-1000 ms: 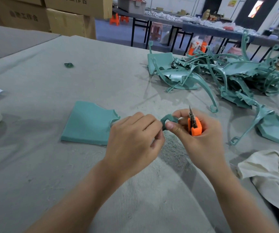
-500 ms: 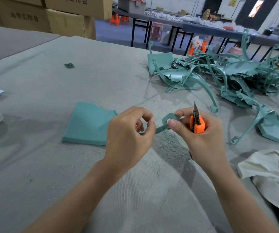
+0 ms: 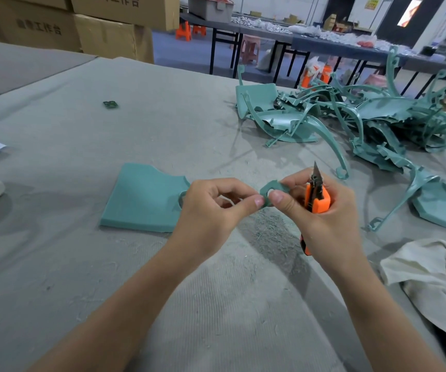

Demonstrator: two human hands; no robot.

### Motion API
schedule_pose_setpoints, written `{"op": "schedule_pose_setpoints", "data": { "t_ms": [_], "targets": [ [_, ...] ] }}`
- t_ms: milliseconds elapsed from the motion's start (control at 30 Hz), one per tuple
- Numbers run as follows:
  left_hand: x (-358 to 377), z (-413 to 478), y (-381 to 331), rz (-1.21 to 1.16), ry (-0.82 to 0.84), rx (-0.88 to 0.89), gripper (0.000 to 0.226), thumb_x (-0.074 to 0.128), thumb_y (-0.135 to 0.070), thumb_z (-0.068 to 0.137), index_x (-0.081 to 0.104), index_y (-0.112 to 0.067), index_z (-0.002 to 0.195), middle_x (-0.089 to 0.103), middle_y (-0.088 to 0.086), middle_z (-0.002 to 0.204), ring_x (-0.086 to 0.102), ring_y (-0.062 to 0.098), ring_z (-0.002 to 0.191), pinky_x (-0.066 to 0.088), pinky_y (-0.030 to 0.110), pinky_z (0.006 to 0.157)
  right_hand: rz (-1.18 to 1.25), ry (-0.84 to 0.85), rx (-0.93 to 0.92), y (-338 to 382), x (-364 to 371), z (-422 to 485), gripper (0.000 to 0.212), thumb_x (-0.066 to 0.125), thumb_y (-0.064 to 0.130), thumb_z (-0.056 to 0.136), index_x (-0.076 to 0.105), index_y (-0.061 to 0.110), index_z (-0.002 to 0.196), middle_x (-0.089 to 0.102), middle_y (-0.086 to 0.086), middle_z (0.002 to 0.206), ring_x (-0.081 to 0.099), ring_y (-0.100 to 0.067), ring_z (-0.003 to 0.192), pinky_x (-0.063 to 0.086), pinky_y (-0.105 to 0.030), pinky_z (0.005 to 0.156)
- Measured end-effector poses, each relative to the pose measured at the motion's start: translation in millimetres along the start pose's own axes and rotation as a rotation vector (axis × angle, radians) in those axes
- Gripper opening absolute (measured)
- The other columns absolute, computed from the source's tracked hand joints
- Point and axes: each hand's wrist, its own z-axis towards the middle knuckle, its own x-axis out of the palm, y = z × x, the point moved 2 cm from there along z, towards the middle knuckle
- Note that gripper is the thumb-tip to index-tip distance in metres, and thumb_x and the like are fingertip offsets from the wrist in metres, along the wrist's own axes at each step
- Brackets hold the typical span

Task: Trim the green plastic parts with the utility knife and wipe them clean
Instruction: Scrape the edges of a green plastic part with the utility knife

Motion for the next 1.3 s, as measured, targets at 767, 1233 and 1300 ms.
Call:
{"op": "schedule_pose_setpoints", "data": {
  "t_ms": [767, 1233, 1300],
  "targets": [
    [18.5, -9.3, 13.6, -0.434, 0.238, -0.648, 0.04, 0.053, -0.048, 0.089, 0.074, -0.015, 0.098, 0.07, 0.003, 0.082, 0.062, 0.015, 0.062, 0.046, 0.023, 0.048, -0.167, -0.167, -0.013, -6.2, 17.6, -10.2, 0.027, 0.088, 0.026, 0.073, 0.062, 0.017, 0.075, 0.066, 0.0, 0.072, 0.06, -0.021, 0.059, 0.051, -0.029, 0.053],
    [14.7, -10.9, 14.9, -0.986, 0.246, -0.762, 0.022, 0.073, -0.031, 0.081, 0.067, -0.009, 0.077, 0.06, 0.001, 0.073, 0.06, 0.013, 0.06, 0.054, 0.02, 0.051, -0.201, 0.075, 0.036, -4.2, -7.0, 3.0, 0.057, 0.043, 0.066, 0.086, 0.057, 0.011, 0.089, 0.05, -0.011, 0.073, 0.04, -0.006, 0.054, 0.035, -0.019, 0.05],
    [15.1, -10.7, 13.5, -1.024, 0.245, -0.746, 0.019, 0.071, -0.026, 0.082, 0.067, -0.01, 0.074, 0.061, 0.001, 0.072, 0.061, 0.012, 0.059, 0.053, 0.019, 0.05, -0.149, 0.136, 0.058, -5.8, -9.8, 4.0, 0.051, 0.045, 0.062, 0.087, 0.056, 0.012, 0.092, 0.05, -0.014, 0.075, 0.039, -0.008, 0.054, 0.034, -0.021, 0.049]
  ]
}}
